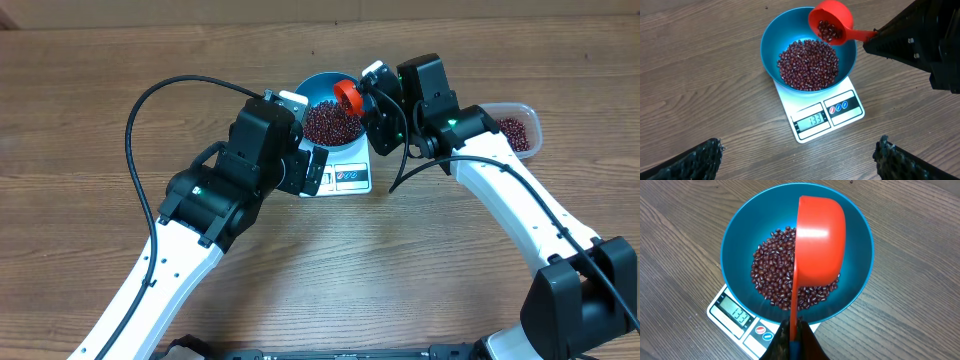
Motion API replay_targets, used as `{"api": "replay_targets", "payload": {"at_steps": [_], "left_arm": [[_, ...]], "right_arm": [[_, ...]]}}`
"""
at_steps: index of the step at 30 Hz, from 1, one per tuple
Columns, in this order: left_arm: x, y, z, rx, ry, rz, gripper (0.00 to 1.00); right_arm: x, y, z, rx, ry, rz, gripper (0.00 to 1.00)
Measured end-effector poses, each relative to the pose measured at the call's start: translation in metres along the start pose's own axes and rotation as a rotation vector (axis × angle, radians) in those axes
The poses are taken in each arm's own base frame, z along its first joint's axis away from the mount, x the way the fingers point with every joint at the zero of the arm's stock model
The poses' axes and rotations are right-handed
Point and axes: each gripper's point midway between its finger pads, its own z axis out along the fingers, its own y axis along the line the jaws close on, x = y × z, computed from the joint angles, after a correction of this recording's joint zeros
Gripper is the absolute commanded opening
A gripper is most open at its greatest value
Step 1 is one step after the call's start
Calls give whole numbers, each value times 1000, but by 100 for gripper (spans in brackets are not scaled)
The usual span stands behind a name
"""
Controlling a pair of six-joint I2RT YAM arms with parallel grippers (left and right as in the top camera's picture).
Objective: Scoop item into bowl and weigh 150g on scale
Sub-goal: 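Tip the red scoop to pour beans into the teal bowl, then raise the empty scoop and move it right back to the bean tub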
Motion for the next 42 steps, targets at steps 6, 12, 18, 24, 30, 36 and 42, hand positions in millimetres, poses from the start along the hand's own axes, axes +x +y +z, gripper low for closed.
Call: {"api": "replay_targets", "payload": {"at_steps": [6,12,18,24,30,36,42], "left_arm": [[0,0,0,0,0,0,99],[0,0,0,0,0,0,99],[0,0,0,0,0,0,100],[0,0,0,0,0,0,100],[0,0,0,0,0,0,100],[0,0,0,0,0,0,100],[0,0,0,0,0,0,100]], "right_arm": [[0,0,0,0,0,0,4],[0,0,0,0,0,-72,4],[0,0,0,0,0,-242,4],[0,0,0,1,0,-319,4],[0,0,0,1,0,-351,4],[0,0,0,0,0,-362,4],[1,0,0,0,2,-361,4]]}}
